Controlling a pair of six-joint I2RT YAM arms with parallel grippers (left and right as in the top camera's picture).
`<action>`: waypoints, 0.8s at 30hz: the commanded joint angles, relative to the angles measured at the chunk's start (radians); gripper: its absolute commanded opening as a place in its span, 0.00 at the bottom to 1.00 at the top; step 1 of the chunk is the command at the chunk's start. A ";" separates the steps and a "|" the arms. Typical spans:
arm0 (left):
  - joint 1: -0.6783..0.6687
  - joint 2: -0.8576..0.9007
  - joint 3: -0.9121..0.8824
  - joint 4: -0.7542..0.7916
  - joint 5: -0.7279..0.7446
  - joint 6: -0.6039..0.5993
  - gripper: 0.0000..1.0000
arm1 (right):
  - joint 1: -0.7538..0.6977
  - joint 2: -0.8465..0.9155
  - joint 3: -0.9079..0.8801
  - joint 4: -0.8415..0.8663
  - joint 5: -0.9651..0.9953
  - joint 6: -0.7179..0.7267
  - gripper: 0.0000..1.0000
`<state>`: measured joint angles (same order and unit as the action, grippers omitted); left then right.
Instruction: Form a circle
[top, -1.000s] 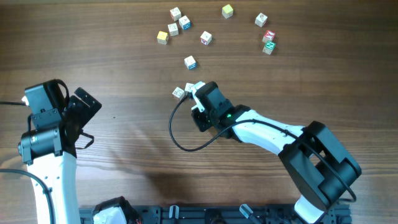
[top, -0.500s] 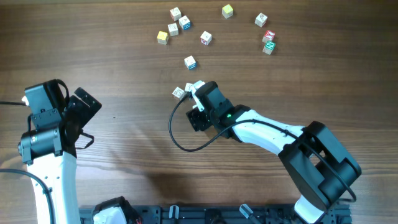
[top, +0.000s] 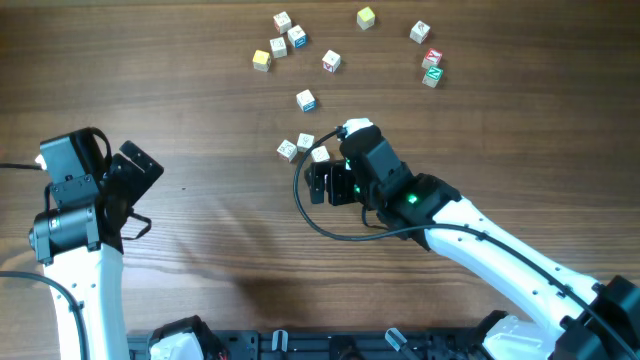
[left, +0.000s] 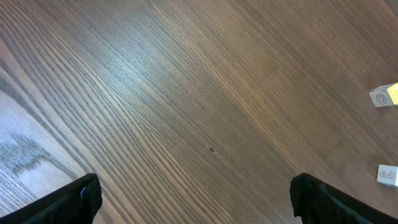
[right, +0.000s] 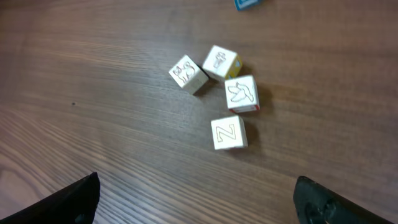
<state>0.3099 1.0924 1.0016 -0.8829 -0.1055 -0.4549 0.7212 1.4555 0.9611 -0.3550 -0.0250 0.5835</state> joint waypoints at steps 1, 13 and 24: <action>0.005 0.001 0.000 0.002 0.012 -0.009 1.00 | -0.002 0.062 -0.011 0.004 0.021 0.105 0.76; 0.005 0.001 0.000 0.002 0.012 -0.009 1.00 | -0.002 0.217 -0.011 0.003 0.209 0.357 0.04; 0.005 0.001 0.000 0.002 0.012 -0.010 1.00 | -0.003 0.217 -0.011 -0.021 0.253 0.440 0.04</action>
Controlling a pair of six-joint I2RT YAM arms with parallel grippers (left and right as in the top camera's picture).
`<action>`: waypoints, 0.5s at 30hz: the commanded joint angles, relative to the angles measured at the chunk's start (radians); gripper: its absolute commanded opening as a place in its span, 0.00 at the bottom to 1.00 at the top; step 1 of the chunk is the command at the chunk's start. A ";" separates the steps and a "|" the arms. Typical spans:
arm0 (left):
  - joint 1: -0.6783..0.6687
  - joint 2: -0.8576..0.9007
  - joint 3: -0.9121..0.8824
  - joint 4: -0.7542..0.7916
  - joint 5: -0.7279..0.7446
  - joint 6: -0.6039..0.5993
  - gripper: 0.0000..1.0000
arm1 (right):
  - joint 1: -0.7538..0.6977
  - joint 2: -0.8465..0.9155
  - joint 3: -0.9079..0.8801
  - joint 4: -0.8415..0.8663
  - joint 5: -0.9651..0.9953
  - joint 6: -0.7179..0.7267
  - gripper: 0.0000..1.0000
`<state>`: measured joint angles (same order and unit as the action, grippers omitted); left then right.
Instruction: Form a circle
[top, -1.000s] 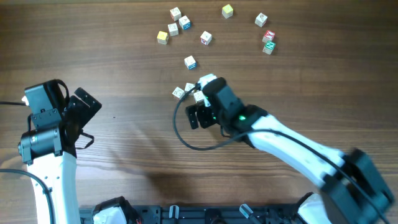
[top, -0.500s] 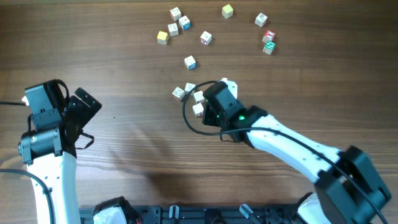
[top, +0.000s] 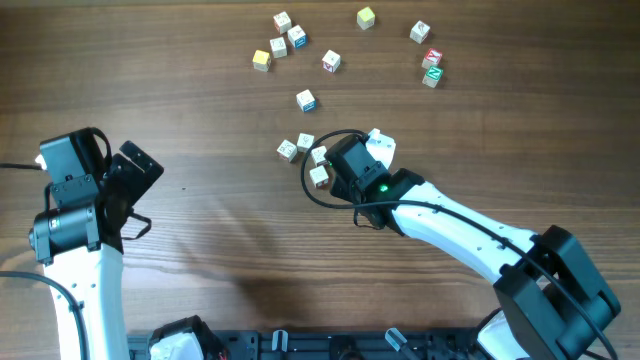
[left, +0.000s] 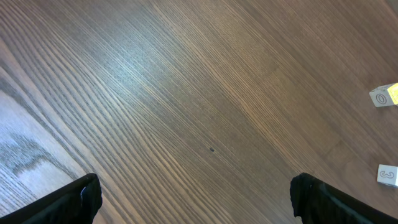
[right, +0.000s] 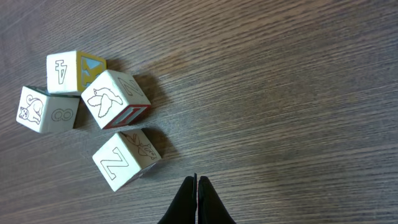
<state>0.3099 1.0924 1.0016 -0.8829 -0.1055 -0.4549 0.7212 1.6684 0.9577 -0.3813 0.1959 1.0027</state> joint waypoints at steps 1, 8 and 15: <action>0.005 0.001 0.000 0.002 0.012 -0.010 1.00 | -0.003 0.004 -0.008 0.006 0.032 0.020 0.04; 0.005 0.001 0.000 0.002 0.012 -0.009 1.00 | -0.002 0.004 -0.008 0.007 0.033 0.021 0.04; 0.005 0.001 0.000 0.002 0.012 -0.010 1.00 | -0.002 0.004 -0.008 0.012 0.045 0.020 0.05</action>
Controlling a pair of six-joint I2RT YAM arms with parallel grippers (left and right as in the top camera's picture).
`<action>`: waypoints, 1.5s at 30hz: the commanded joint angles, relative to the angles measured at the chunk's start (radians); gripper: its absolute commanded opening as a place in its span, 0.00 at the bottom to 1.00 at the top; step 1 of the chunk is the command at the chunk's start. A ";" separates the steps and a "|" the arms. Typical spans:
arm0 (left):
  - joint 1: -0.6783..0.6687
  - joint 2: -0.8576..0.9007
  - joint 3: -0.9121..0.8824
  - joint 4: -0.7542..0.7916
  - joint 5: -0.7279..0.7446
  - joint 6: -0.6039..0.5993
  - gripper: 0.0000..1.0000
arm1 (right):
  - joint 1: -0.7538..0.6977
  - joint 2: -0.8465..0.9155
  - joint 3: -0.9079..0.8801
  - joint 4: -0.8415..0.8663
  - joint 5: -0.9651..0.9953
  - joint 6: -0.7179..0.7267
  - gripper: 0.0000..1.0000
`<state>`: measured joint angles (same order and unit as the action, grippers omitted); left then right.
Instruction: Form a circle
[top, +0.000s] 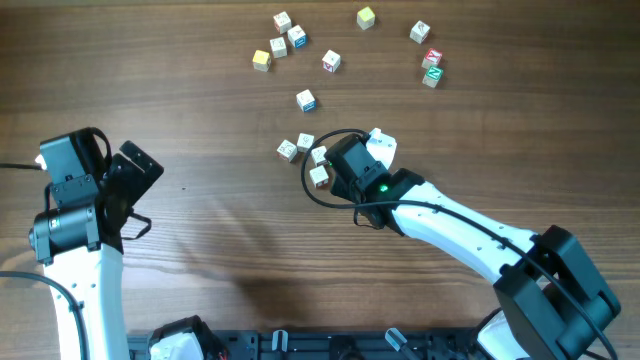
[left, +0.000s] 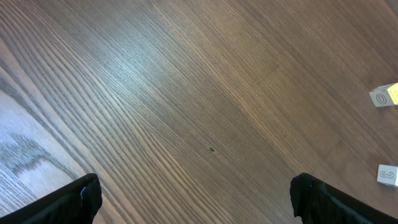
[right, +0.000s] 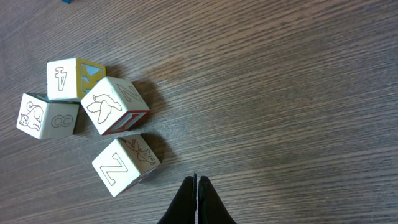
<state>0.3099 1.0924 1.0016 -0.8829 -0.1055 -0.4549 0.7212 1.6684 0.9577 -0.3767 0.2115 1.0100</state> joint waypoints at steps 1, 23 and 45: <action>0.005 0.001 0.000 0.002 0.012 -0.009 1.00 | -0.002 0.004 -0.008 0.009 0.029 0.013 0.05; 0.005 0.001 0.000 0.002 0.012 -0.009 1.00 | -0.002 0.005 -0.008 0.010 0.028 0.013 0.09; 0.005 0.001 0.000 0.002 0.012 -0.009 1.00 | -0.046 0.102 -0.008 0.137 -0.087 0.068 0.04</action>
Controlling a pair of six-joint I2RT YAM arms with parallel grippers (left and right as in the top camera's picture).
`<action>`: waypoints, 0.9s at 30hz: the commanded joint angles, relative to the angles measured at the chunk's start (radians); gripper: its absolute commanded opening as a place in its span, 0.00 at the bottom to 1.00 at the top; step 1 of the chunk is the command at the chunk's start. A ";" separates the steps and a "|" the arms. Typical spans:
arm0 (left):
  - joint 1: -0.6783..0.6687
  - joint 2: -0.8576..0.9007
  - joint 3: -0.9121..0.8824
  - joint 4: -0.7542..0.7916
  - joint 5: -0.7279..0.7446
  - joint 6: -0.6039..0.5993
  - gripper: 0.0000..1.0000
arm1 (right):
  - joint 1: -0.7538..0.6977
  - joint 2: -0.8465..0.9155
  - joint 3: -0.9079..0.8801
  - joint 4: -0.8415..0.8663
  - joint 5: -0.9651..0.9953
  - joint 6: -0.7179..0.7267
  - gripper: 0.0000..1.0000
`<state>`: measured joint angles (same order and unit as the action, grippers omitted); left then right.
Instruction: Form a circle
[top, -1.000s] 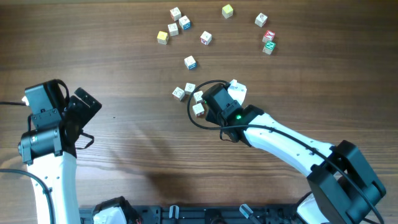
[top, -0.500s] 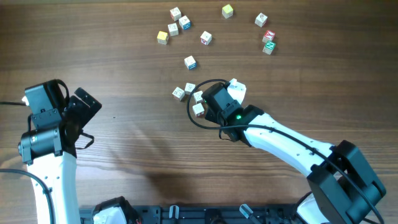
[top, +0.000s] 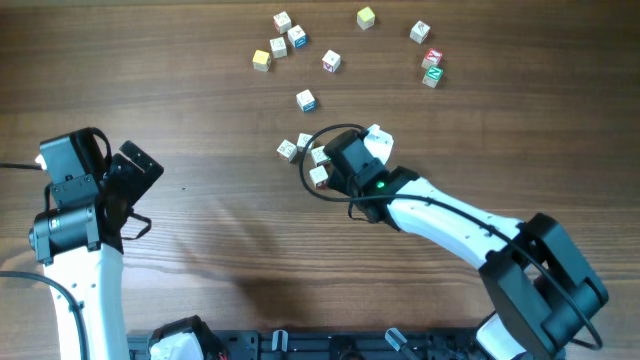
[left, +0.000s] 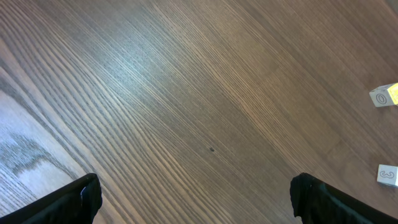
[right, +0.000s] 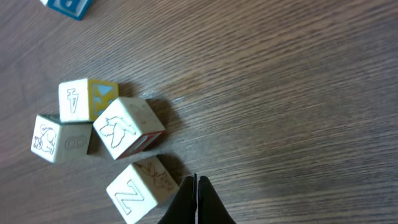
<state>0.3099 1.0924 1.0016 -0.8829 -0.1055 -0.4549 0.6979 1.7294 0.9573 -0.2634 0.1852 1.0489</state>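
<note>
Four white letter blocks sit in a tight cluster: a Z block (right: 138, 190), a duck block (right: 127, 127), a "4" block (right: 84, 99) and a cat block (right: 58, 138). My right gripper (right: 196, 182) is shut and holds nothing. Its tips are low at the table, right against the Z block's right side. From overhead the cluster (top: 308, 150) lies just left of the right gripper (top: 333, 174). My left gripper (left: 196, 200) is open over bare wood, far left (top: 138, 170).
Several more blocks lie scattered across the far side: a blue-sided one (top: 305, 100), a yellow one (top: 262, 60), one at the back (top: 366, 17) and a red and green pair (top: 432, 66). Two blocks (left: 387, 96) show at the left wrist view's right edge.
My right gripper, still shut, has shifted slightly toward the cluster, and its tips now stand against the Z block. The blocks' layout looks unchanged. The left arm has not moved.
At first my right gripper was open, looking down on the four-block cluster. Then it was shut, turned and low at the table just right of the Z block. It stayed there and now touches that block. The left gripper stayed open and still throughout.
</note>
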 joint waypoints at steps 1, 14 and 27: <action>0.005 0.001 0.000 0.002 0.012 -0.009 1.00 | -0.025 0.049 -0.008 0.039 -0.080 0.028 0.04; 0.005 0.001 0.000 0.002 0.012 -0.010 1.00 | -0.025 0.064 -0.008 0.099 -0.142 0.028 0.04; 0.005 0.001 0.000 0.002 0.012 -0.009 1.00 | -0.025 0.100 -0.008 0.136 -0.143 0.076 0.04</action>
<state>0.3099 1.0924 1.0016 -0.8829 -0.1055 -0.4549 0.6731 1.8156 0.9569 -0.1394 0.0517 1.1114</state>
